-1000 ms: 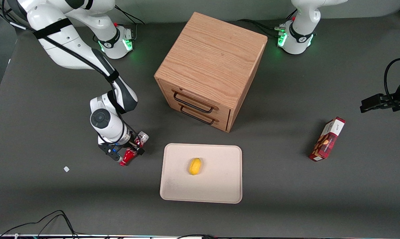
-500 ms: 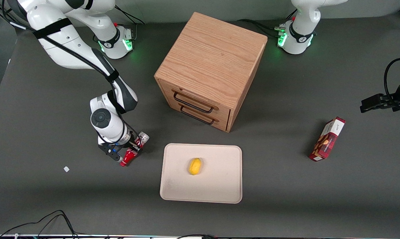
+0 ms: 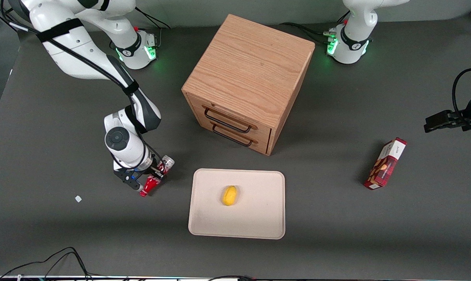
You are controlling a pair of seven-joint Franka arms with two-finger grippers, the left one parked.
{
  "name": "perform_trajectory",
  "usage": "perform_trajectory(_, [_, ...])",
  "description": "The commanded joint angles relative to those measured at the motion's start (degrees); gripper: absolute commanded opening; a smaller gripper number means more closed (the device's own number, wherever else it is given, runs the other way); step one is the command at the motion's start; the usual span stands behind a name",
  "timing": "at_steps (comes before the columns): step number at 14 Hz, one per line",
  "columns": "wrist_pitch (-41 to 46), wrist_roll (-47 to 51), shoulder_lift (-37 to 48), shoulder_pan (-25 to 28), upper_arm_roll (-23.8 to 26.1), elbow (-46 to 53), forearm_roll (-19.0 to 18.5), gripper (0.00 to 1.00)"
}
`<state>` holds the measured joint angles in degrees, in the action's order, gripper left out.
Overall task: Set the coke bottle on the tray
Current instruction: 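Lift the bottle upright off the table with the right gripper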
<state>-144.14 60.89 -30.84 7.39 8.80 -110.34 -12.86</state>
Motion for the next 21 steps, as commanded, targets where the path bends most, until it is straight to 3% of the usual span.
perform_trajectory(1, [9.0,1.2,8.9,-2.1,3.7,-0.7,-1.0,0.00])
perform_trajectory(3, [16.2,0.8,13.2,-9.4,11.9,0.0,0.4,0.00])
perform_trajectory(8, [36.7,-5.0,15.5,-34.8,38.4,10.2,1.1,0.00])
perform_trajectory(10, [42.9,-7.2,15.1,-38.8,42.9,14.9,1.2,0.00])
perform_trajectory(13, [48.2,-9.4,13.5,-38.6,43.0,22.7,4.4,0.00])
perform_trajectory(16, [49.6,-9.4,9.4,-37.5,42.8,27.4,4.0,0.00])
perform_trajectory(19, [51.8,-9.0,0.9,-26.3,38.5,35.1,-2.0,0.00])
perform_trajectory(21, [52.0,-9.1,-5.7,-14.3,29.6,43.0,-3.6,0.00])
